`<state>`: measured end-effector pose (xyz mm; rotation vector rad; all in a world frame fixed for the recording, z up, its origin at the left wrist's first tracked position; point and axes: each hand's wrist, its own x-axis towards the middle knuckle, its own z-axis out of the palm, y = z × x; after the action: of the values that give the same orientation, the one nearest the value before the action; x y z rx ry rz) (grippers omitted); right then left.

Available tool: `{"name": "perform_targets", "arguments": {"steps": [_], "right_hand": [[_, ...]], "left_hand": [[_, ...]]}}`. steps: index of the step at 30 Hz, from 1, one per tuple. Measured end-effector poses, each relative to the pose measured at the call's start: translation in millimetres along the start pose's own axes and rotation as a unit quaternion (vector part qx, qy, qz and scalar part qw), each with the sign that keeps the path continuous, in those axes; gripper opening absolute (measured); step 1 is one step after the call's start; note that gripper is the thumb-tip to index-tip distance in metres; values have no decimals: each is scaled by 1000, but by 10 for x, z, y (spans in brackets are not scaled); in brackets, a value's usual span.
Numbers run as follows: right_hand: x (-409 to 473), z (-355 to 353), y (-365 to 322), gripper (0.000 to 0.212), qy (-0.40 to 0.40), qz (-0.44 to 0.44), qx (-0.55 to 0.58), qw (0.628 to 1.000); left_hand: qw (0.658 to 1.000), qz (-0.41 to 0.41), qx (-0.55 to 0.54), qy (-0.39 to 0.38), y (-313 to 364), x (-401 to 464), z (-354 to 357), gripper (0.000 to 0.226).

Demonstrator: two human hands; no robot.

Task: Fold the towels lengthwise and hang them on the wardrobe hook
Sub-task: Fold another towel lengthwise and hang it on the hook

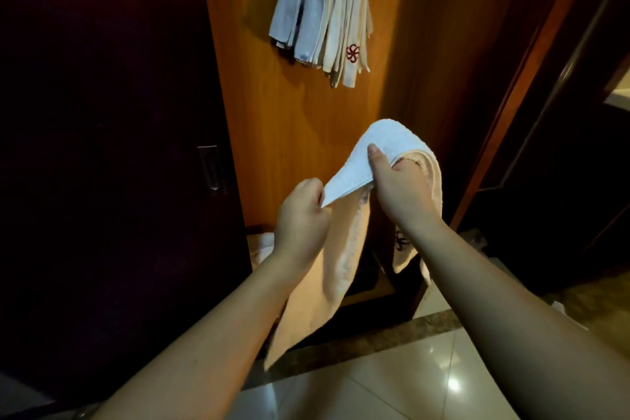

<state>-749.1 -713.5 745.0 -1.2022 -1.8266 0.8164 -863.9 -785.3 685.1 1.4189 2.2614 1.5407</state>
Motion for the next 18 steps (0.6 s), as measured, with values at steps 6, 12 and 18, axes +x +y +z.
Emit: {"name": "perform_targets", "arguments": {"steps": [6, 12, 18], "right_hand": [[-2, -26, -68, 54, 35, 8, 55, 998], [36, -155, -61, 53, 66, 29, 66, 995], [58, -199, -19, 33, 62, 63, 125, 988]], "left_hand": [[988, -44, 133, -69, -335, -34, 120, 18], [989, -88, 107, -50, -605, -65, 128, 21], [988, -72, 128, -44, -617, 13, 13, 33]]}}
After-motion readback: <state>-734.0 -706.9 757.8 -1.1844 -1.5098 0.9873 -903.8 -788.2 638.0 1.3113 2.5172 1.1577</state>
